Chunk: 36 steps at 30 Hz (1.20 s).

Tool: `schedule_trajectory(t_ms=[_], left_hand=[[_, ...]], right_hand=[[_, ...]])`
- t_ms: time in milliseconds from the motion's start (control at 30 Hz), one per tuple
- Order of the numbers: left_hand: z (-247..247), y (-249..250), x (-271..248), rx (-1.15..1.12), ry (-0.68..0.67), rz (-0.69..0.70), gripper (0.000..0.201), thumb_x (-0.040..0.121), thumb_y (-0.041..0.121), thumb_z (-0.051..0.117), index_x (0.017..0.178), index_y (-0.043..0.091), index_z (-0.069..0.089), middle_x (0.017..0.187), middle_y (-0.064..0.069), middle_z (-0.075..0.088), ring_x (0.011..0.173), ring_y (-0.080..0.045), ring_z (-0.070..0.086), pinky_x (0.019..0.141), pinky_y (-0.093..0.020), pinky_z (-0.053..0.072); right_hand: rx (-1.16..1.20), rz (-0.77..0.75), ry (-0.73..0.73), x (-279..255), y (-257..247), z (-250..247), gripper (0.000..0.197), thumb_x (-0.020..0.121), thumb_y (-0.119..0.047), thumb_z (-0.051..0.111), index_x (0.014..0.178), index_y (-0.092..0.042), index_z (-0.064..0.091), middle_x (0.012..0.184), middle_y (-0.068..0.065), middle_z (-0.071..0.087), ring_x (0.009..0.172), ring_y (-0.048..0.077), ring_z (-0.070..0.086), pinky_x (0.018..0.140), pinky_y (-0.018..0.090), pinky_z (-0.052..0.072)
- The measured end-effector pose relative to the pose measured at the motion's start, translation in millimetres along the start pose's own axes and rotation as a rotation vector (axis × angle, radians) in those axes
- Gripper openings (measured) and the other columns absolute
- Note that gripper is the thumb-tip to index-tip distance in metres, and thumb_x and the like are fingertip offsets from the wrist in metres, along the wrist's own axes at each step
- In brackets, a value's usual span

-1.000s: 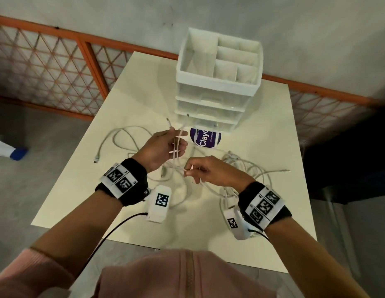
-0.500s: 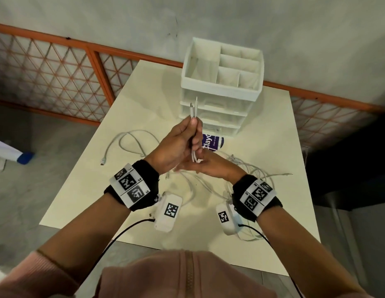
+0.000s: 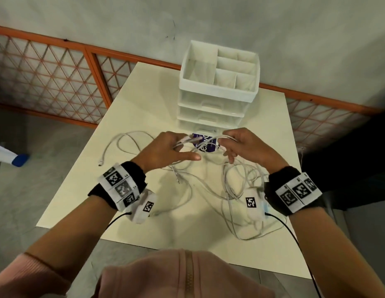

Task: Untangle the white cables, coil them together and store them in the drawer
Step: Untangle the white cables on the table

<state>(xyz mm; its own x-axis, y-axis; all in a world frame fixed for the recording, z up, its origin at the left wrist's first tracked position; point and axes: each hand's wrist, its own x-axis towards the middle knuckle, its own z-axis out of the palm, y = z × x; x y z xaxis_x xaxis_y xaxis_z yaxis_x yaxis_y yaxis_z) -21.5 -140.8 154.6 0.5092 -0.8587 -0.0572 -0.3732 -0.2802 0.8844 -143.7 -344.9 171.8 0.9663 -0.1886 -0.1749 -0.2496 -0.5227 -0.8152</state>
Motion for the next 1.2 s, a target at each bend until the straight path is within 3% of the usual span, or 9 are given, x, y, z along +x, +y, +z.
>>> schedule_trajectory(t_ms=[167, 333, 433, 567, 700, 767, 800, 900, 1200], left_hand=[[0.4, 4.2, 3.7, 0.063, 0.018, 0.020, 0.010, 0.086, 0.028, 0.066, 0.077, 0.024, 0.066, 0.047, 0.012, 0.045, 0.048, -0.003, 0.040, 0.052, -0.015, 0.032], [-36.0, -9.9, 5.7, 0.262, 0.344, 0.021, 0.022, 0.092, 0.022, 0.058, 0.093, 0.002, 0.067, 0.064, -0.007, 0.062, 0.057, -0.001, 0.053, 0.065, -0.034, 0.041], [-56.1, -37.0, 7.2, 0.384, 0.469, -0.071, 0.030, 0.092, 0.025, 0.057, 0.088, -0.004, 0.064, 0.077, -0.022, 0.065, 0.076, -0.032, 0.061, 0.067, -0.035, 0.040], [-39.8, -57.4, 12.5, 0.453, 0.392, -0.220, 0.027, 0.088, 0.026, 0.062, 0.096, 0.000, 0.061, 0.085, -0.022, 0.067, 0.085, -0.036, 0.063, 0.068, -0.032, 0.042], [-11.5, -13.5, 14.1, 0.025, 0.413, 0.007, 0.041, 0.081, 0.027, 0.071, 0.117, 0.022, 0.053, 0.060, 0.006, 0.047, 0.048, 0.001, 0.035, 0.055, -0.007, 0.036], [2.1, 15.3, 18.9, -0.142, 0.210, 0.142, 0.042, 0.083, 0.020, 0.069, 0.121, 0.026, 0.052, 0.087, 0.014, 0.058, 0.089, 0.011, 0.020, 0.070, -0.002, 0.043], [9.0, 27.0, 22.2, -0.183, 0.092, 0.173, 0.035, 0.084, 0.018, 0.068, 0.116, 0.027, 0.055, 0.096, 0.016, 0.060, 0.083, 0.014, 0.062, 0.075, -0.003, 0.045], [20.8, 38.5, 32.3, -0.085, -0.009, 0.202, 0.009, 0.088, 0.024, 0.064, 0.080, 0.029, 0.063, 0.069, 0.011, 0.060, 0.060, 0.003, 0.052, 0.062, -0.015, 0.041], [-47.0, 15.2, 41.2, 0.075, 0.689, 0.341, 0.028, 0.098, 0.030, 0.042, 0.075, 0.022, 0.056, 0.068, -0.005, 0.057, 0.058, -0.013, 0.051, 0.058, -0.030, 0.041]], right_hand=[[0.012, 0.042, -0.047, -9.6, -6.2, -7.9, 0.032, 0.095, -0.030, 0.054, 0.065, -0.018, 0.055, 0.046, -0.012, 0.042, 0.042, 0.014, 0.038, 0.045, 0.026, 0.037], [0.047, 0.135, 0.046, -31.9, 39.9, -34.1, 0.034, 0.093, -0.037, 0.056, 0.067, -0.014, 0.057, 0.048, -0.006, 0.037, 0.046, 0.013, 0.037, 0.057, 0.031, 0.039], [0.076, 0.126, 0.131, -44.9, 58.2, -53.0, 0.039, 0.089, -0.049, 0.057, 0.072, -0.014, 0.062, 0.051, -0.005, 0.039, 0.052, 0.013, 0.040, 0.070, 0.028, 0.044], [-0.052, 0.097, 0.196, -39.7, 37.9, -63.3, 0.034, 0.091, -0.042, 0.052, 0.077, -0.014, 0.063, 0.061, 0.004, 0.041, 0.053, 0.008, 0.040, 0.055, 0.015, 0.038], [-0.255, -0.008, 0.134, -22.0, -3.5, -57.1, 0.026, 0.089, -0.037, 0.060, 0.075, -0.017, 0.070, 0.060, -0.002, 0.060, 0.053, 0.006, 0.042, 0.054, 0.019, 0.033], [-0.285, -0.086, 0.046, -14.2, -26.4, -42.5, 0.027, 0.091, -0.035, 0.059, 0.079, -0.014, 0.072, 0.055, -0.002, 0.054, 0.048, 0.005, 0.037, 0.053, 0.018, 0.030], [-0.287, -0.114, 0.028, -10.8, -36.8, -37.2, 0.027, 0.092, -0.033, 0.058, 0.079, -0.015, 0.071, 0.054, -0.005, 0.054, 0.047, 0.005, 0.038, 0.053, 0.017, 0.029], [-0.276, -0.173, 0.019, -3.1, -53.9, -33.8, 0.026, 0.095, -0.026, 0.054, 0.072, -0.020, 0.063, 0.049, -0.012, 0.051, 0.048, 0.001, 0.043, 0.054, 0.013, 0.030], [-0.255, 0.151, 0.001, -14.2, 57.7, -73.6, 0.030, 0.093, -0.035, 0.055, 0.068, -0.019, 0.063, 0.059, -0.004, 0.052, 0.051, 0.000, 0.047, 0.064, 0.024, 0.040]])
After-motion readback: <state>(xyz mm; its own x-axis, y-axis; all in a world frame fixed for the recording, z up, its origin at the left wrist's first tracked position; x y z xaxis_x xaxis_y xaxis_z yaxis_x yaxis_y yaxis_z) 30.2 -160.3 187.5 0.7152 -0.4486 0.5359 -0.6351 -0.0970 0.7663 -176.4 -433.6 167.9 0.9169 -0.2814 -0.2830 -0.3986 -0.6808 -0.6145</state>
